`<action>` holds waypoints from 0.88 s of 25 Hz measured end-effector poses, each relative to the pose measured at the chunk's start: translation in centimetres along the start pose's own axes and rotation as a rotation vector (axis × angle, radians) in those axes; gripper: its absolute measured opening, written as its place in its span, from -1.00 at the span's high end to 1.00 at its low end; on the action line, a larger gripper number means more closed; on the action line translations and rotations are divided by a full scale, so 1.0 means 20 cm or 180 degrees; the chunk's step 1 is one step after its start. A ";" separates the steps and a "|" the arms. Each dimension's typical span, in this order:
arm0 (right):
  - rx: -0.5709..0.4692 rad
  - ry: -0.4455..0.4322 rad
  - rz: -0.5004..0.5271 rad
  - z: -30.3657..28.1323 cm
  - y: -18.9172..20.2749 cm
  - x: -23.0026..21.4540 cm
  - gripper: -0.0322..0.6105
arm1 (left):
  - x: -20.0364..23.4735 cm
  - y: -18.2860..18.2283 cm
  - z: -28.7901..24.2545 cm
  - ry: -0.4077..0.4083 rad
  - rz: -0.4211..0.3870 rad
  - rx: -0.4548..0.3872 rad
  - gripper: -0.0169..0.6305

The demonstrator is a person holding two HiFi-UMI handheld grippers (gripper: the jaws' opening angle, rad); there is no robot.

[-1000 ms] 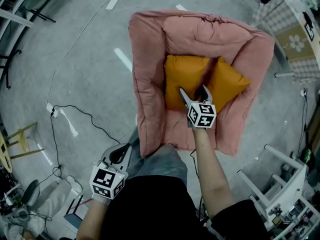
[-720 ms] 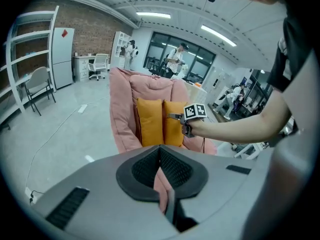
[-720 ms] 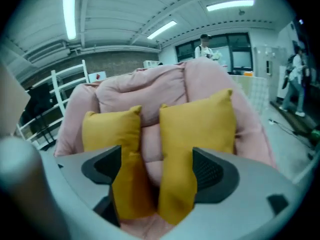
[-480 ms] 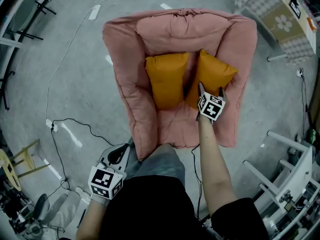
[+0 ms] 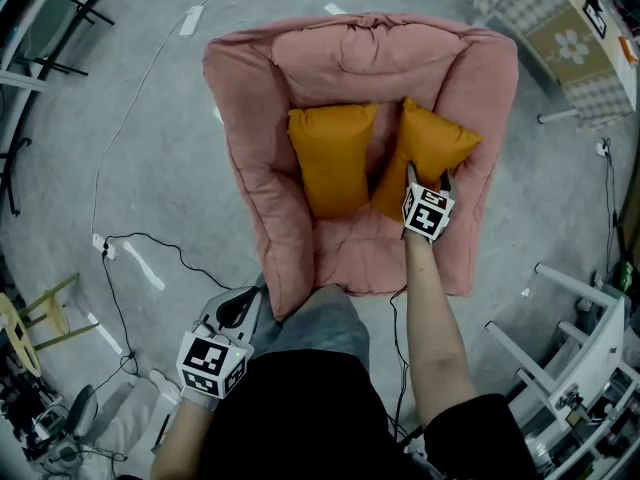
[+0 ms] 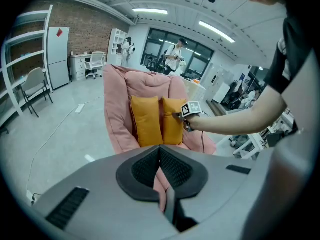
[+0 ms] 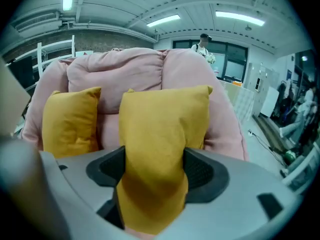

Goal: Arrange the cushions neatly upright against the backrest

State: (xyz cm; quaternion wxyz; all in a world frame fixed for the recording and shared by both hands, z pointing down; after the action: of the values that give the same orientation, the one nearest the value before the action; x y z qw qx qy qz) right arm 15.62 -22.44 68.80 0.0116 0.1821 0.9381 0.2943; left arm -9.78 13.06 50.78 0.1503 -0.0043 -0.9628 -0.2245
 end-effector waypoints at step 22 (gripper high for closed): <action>-0.0296 -0.0947 0.1041 -0.03 -0.17 0.12 -0.20 | 0.02 0.03 0.03 -0.0063 0.0045 -0.0024 0.91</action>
State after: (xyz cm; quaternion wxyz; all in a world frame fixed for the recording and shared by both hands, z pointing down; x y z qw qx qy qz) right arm 12.12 -24.44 67.70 0.1103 0.3724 0.8695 0.3052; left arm -10.34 13.79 50.54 0.1423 -0.0139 -0.9634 -0.2269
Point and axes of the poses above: the fingertips, and each gripper's own axes: z backward along the fingers, x to its left, y out of its underside, the point moved 4 cm from there along z, backward along the fingers, and after that the axes turned 13 degrees about x, right-handed, at the moved point
